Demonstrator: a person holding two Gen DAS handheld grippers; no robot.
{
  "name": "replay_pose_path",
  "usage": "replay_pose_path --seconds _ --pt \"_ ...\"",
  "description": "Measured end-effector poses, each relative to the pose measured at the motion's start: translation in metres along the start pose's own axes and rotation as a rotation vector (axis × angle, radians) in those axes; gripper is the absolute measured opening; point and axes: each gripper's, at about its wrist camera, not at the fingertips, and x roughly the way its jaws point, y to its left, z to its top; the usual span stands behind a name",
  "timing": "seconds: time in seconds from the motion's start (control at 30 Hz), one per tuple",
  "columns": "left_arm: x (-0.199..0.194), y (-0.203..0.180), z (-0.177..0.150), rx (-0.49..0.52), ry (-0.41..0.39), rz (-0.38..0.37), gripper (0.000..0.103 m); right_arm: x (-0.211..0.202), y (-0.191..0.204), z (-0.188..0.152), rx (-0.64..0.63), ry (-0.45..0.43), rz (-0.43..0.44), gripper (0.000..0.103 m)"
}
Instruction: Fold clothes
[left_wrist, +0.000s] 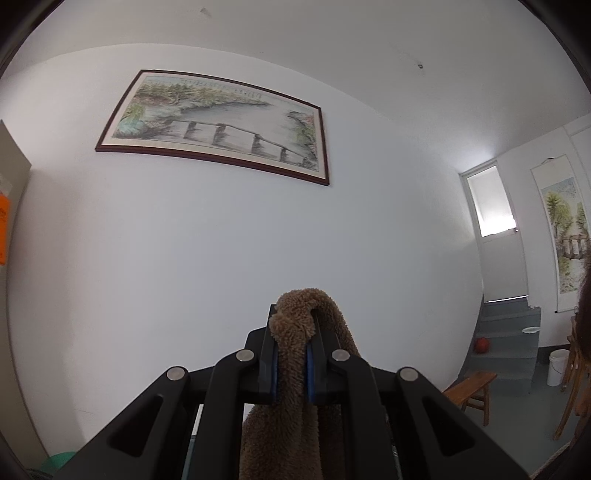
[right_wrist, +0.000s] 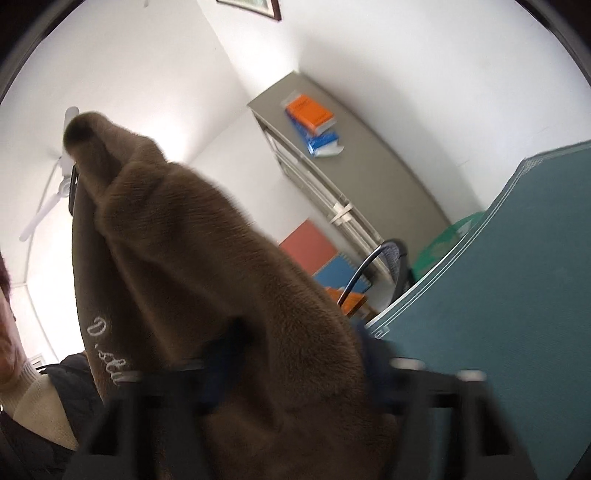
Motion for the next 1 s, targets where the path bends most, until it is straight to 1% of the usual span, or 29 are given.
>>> replay_pose_path --seconds 0.03,0.1,0.13,0.2,0.33,0.4,0.47,0.5,0.6,0.67,0.77,0.8,0.87,0.93,1.0 --pt "0.000 0.006 -0.001 -0.007 0.001 0.013 0.013 0.002 0.007 0.000 -0.010 -0.004 -0.027 0.025" --pt "-0.001 0.017 -0.004 -0.021 0.003 0.039 0.013 -0.002 0.031 -0.012 -0.026 -0.036 -0.084 0.020" --pt "-0.002 0.023 -0.006 -0.028 0.004 0.053 0.013 -0.008 0.040 -0.017 -0.032 -0.064 -0.116 0.018" --pt "-0.003 0.035 -0.010 -0.044 0.002 0.082 0.014 -0.024 0.062 -0.018 -0.042 -0.134 -0.210 0.015" --pt "0.001 0.056 -0.023 -0.072 0.020 0.125 0.014 -0.084 0.118 -0.008 -0.097 -0.348 -0.578 0.013" --pt "0.005 0.062 -0.032 -0.085 0.035 0.135 0.014 -0.105 0.161 -0.005 -0.193 -0.461 -0.779 0.013" --pt "0.010 0.066 -0.041 -0.091 0.048 0.147 0.014 -0.115 0.210 -0.003 -0.327 -0.564 -0.993 0.013" --pt "0.013 0.065 -0.046 -0.084 0.052 0.159 0.014 -0.115 0.231 -0.003 -0.383 -0.607 -1.070 0.012" --pt "0.020 0.064 -0.062 -0.072 0.070 0.191 0.014 -0.110 0.283 -0.001 -0.528 -0.719 -1.248 0.012" --pt "0.024 0.066 -0.071 -0.086 0.081 0.206 0.014 -0.113 0.311 0.000 -0.599 -0.791 -1.325 0.012" --pt "0.026 0.062 -0.080 -0.064 0.085 0.254 0.014 -0.135 0.350 -0.005 -0.677 -0.875 -1.411 0.012" --pt "0.027 0.061 -0.083 -0.057 0.086 0.270 0.014 -0.135 0.359 -0.007 -0.707 -0.894 -1.441 0.012" --pt "0.029 0.054 -0.088 -0.021 0.086 0.314 0.014 -0.114 0.379 -0.009 -0.784 -0.921 -1.515 0.012" --pt "0.030 0.045 -0.090 0.012 0.079 0.350 0.014 -0.104 0.393 -0.012 -0.853 -0.946 -1.575 0.012" --pt "0.029 0.038 -0.090 0.029 0.066 0.365 0.014 -0.080 0.392 -0.002 -0.906 -0.964 -1.612 0.012"
